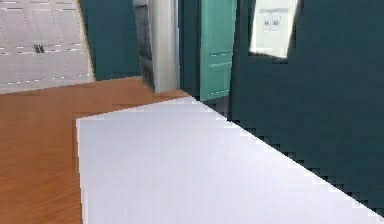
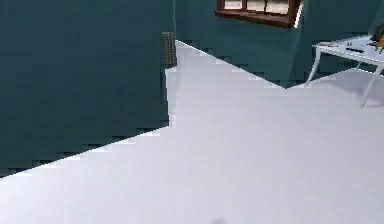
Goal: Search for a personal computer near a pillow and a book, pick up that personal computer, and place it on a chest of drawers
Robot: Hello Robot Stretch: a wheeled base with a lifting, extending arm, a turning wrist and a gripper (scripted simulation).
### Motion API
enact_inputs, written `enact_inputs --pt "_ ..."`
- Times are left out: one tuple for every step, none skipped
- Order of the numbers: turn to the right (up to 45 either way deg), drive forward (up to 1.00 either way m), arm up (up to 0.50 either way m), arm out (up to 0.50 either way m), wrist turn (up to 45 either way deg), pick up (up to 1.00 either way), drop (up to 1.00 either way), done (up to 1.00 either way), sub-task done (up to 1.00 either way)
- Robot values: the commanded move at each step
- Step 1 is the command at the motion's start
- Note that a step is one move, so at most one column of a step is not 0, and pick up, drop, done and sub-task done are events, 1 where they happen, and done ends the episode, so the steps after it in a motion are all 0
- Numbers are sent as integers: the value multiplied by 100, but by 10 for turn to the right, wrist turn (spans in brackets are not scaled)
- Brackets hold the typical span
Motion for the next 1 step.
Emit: enact_inputs --pt "0 100 0 0 0 0 0 0 0"
